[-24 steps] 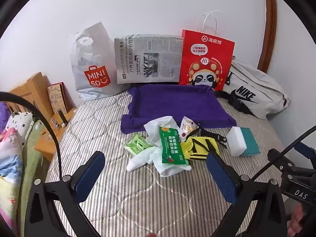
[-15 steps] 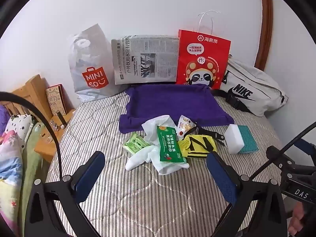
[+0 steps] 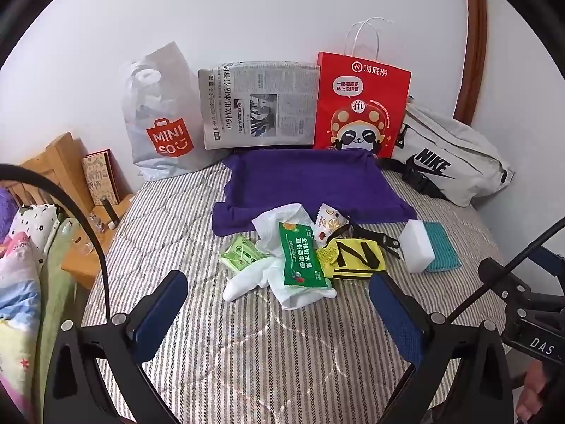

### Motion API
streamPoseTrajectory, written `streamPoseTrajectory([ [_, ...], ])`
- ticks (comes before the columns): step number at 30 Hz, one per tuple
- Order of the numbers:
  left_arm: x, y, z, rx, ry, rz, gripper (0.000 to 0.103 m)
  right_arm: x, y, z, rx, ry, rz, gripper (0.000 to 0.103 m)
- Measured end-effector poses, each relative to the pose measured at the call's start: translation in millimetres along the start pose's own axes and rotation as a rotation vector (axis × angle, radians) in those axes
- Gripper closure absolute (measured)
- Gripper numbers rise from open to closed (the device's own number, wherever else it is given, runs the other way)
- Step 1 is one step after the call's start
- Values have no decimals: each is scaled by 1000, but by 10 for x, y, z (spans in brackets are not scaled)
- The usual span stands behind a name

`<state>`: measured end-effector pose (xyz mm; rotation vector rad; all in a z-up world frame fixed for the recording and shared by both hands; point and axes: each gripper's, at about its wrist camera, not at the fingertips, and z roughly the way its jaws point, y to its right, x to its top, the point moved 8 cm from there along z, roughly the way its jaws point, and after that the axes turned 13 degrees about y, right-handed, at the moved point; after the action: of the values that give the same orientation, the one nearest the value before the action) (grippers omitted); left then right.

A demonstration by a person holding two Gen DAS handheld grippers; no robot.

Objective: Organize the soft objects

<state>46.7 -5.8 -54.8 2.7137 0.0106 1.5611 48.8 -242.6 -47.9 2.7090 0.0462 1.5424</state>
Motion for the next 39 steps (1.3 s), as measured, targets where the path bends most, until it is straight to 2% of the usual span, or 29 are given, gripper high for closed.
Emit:
streamPoseTrajectory([
  [7,-3,69,13,-2,-24,12,0,9,6,-18,3,3,4,0],
  [39,-32,10,17,6,-28,11,0,-32,14,-57,0,2,7,0],
])
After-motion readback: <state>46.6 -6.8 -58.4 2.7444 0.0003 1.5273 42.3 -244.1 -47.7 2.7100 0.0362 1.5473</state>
